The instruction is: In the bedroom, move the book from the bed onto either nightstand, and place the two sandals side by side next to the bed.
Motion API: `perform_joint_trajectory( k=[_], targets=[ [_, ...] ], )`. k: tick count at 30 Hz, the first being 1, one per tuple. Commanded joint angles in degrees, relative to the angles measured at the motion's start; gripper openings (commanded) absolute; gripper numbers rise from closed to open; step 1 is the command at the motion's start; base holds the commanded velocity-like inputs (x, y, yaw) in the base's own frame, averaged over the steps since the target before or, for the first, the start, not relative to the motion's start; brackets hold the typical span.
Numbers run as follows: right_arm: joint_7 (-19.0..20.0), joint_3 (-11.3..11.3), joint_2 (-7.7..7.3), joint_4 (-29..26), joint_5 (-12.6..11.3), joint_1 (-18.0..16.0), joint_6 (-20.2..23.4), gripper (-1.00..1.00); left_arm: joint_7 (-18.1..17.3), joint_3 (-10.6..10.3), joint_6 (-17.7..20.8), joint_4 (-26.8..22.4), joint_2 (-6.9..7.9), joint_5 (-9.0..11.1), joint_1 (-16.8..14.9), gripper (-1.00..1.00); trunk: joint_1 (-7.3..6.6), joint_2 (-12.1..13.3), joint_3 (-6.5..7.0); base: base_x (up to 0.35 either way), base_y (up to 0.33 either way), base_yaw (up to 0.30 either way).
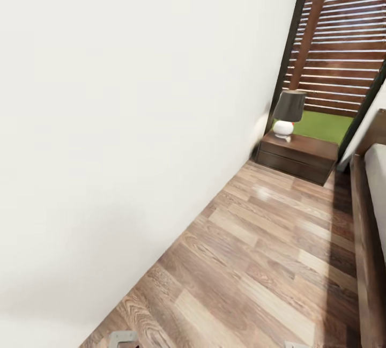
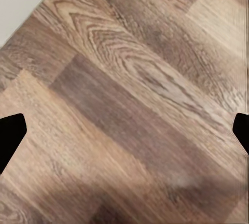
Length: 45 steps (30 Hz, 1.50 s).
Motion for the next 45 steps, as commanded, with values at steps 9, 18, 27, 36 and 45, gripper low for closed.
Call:
perform_joint_trajectory(
  k=[9,18,27,36,45],
  targets=[
    [0.10,-0.49,-0.04,0.18,0.55,-0.08,-0.18,1.00,-0.18,0.48,-0.14,0.00,0.00,-0.36,-0.01,1.00,-0.01,-0.02,-0.05,0.173,0.047,-0.283],
    [0.10,-0.49,-0.04,0.17,0.55,-0.08,-0.18,1.00,-0.18,0.48,-0.14,0.00,-0.02,-0.34,-0.01,1.00,-0.01,-0.02,-0.05,0.056,0.014,-0.283],
    [0.10,-0.49,-0.04,0.16,0.55,-0.08,-0.18,1.00,-0.18,0.48,-0.14,0.00,0.03,-0.36,-0.01,1.00,-0.01,-0.02,-0.05,0.002,0.001,-0.283],
    [0.10,-0.49,-0.04,0.17,0.55,-0.08,-0.18,1.00,-0.18,0.48,-0.14,0.00,0.00,-0.34,-0.01,1.00,-0.01,-0.02,-0.05,0.001,0.000,-0.283],
    [0.10,-0.49,-0.04,0.16,0.55,-0.08,-0.18,1.00,-0.18,0.48,-0.14,0.00,-0.01,-0.38,-0.01,1.00,-0.01,-0.02,-0.05,0.086,0.061,-0.261]
  ],
)
